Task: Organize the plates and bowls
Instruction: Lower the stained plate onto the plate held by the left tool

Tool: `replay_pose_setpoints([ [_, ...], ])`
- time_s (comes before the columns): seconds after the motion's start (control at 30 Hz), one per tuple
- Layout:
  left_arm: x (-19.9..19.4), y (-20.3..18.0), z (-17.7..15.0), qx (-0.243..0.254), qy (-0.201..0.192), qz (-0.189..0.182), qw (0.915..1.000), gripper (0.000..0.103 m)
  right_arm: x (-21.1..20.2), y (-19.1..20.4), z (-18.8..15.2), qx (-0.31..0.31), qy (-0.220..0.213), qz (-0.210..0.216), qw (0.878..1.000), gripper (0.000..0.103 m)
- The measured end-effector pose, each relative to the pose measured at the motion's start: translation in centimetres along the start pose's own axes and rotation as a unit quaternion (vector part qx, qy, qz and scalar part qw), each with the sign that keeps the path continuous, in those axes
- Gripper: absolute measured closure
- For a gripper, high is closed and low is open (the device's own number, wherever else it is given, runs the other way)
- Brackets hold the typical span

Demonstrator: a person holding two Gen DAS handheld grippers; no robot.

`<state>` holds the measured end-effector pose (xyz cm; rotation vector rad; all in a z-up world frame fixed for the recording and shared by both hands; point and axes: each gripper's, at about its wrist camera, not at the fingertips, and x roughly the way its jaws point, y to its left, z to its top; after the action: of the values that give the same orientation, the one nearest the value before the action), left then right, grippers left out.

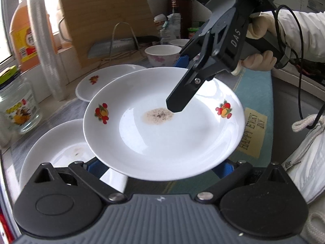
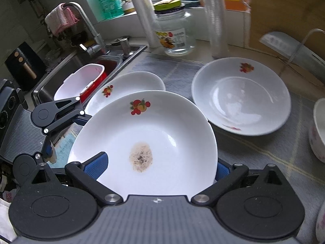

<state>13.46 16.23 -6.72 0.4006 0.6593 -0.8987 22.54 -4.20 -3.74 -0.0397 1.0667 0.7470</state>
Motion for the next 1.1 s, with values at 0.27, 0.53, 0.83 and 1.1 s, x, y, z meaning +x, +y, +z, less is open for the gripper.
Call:
replay_pose_setpoints([
  [0.27, -1.6, 2.0, -1.7, -0.014, 0.002, 0.019, 0.9997, 0.001, 2.5, 2.1, 2.1, -0.02, 0.005, 0.011, 1.0, 0.0],
  [0.53, -2.7, 4.3, -3.0, -0.025, 0.005, 0.032, 0.9992, 0.001, 4.8, 3.8, 3.9, -0.036, 0.009, 0.015, 0.999, 0.0],
  [0.83, -3.3, 6.0, -4.0, -0.033, 0.006, 0.036, 0.9988, 0.001, 6.8, 4.9, 5.3, -0.045, 0.014, 0.013, 0.999, 0.0],
  [1.1, -3.0, 7.1, -4.2, -0.037, 0.008, 0.032, 0.9988, 0.001, 7.7, 5.1, 6.1, -0.047, 0.016, 0.003, 0.999, 0.0],
])
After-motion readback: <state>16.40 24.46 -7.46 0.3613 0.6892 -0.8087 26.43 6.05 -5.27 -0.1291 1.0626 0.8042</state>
